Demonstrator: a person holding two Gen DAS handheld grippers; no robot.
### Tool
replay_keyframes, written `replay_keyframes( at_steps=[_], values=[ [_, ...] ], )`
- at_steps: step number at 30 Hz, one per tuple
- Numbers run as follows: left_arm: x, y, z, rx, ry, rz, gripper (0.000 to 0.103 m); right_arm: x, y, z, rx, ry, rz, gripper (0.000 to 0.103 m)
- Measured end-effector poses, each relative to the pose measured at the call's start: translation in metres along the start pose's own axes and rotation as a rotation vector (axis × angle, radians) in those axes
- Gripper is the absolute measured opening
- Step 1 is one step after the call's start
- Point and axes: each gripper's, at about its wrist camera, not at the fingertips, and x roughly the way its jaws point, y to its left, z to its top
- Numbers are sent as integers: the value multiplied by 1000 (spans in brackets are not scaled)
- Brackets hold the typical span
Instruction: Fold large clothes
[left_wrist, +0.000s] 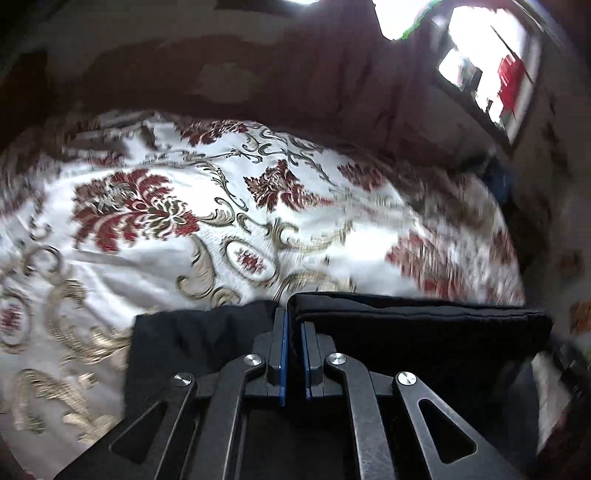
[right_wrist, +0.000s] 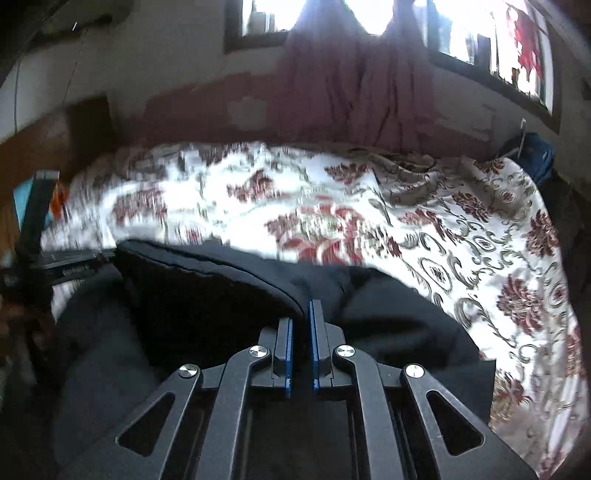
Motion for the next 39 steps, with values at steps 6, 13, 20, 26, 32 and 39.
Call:
replay_keyframes(
  at_steps=[6,13,20,26,32,39],
  values=[
    [18,-19,-42,177,96,120,6,41,-14,-33,90,90,25,5],
    [38,-26,-57,194,175,139,8,24,-27,-32,151,53,139,9],
    [-9,-4,-34,98,129,56,17,-36,-39,-8,152,-155,151,56],
    [-31,-2,4,49,-98,31,25,-6,-47,65,325,-172,161,56],
    [10,-15,54,-149,-89,58,35,79,-57,94,482,53,239,33],
    [68,-18,63,-196,31,-141,35,87,-26,58,244,152,350,12]
  ],
)
